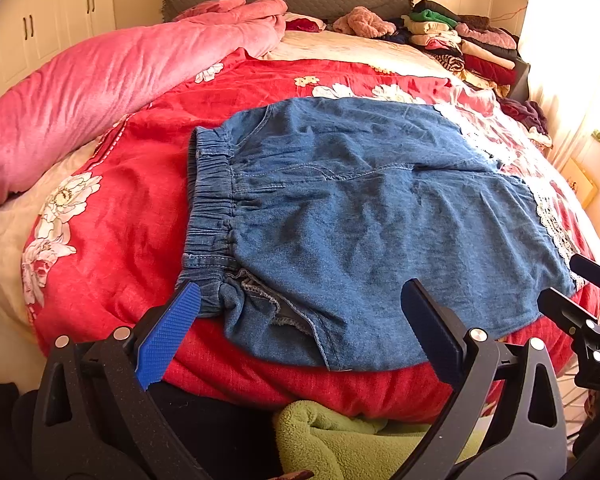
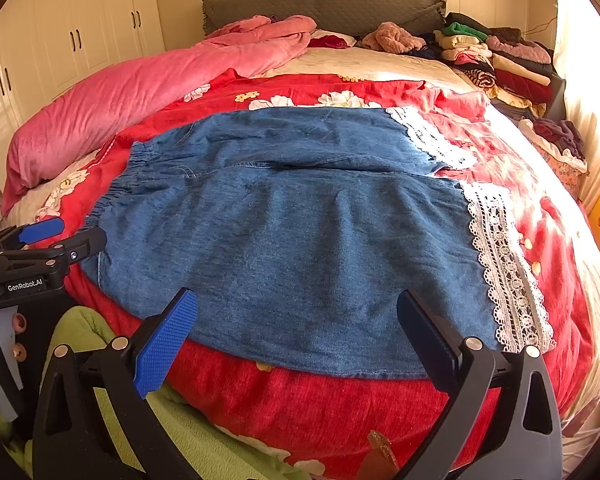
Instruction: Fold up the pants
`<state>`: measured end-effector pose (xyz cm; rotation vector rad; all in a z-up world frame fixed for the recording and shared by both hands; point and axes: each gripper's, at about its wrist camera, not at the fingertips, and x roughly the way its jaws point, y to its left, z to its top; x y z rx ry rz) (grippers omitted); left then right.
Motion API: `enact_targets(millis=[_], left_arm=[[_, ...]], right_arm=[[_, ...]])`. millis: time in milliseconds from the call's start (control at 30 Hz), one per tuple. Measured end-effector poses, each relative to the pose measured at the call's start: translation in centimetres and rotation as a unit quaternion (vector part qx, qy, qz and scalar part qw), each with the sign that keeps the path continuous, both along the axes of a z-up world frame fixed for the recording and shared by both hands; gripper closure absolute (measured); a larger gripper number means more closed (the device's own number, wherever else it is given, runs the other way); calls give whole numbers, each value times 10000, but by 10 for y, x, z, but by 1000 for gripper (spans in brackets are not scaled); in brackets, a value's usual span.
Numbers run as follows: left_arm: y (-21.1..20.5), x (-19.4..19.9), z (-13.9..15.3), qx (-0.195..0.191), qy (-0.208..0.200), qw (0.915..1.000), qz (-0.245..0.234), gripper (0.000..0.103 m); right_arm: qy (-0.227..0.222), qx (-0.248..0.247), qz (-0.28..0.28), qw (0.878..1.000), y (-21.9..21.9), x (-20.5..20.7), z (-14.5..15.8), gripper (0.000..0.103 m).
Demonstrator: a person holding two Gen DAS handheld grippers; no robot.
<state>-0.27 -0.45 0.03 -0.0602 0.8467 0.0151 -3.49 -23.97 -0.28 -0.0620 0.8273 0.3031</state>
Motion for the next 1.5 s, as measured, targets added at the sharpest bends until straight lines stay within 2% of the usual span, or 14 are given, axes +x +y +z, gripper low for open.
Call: enact_targets(millis=[267, 467, 800, 933, 1000, 1200, 1333, 1500], left_arm=[[1, 0, 0, 4, 12, 10000, 16, 9], [13, 14, -4, 14, 89, 9999, 53, 9], [59, 73, 1, -6, 273, 9988, 406, 9], [81, 103, -1, 54, 374, 9975, 596, 9], [93, 120, -2, -39, 438, 9971, 620, 9], [116, 160, -14, -121, 678, 9953, 680, 9], [126, 182, -28, -30, 884, 9922, 875, 9], [132, 198, -35, -214, 790, 9940, 723, 9]], right_arm=[[5, -9, 37, 10000, 2, 7, -1, 4], [10, 4, 180, 9998, 10, 31, 6, 4], [-65, -43, 612, 9981, 38, 111, 19, 4], [100, 97, 800, 9967, 53, 150, 19, 4], [155, 173, 948, 9952, 63, 171, 18, 4], [160, -82, 1410, 9898, 99, 226, 13, 4], [189, -308, 1819, 9827, 131, 261, 6, 4], [185, -637, 2160, 9741, 167, 296, -7, 4]])
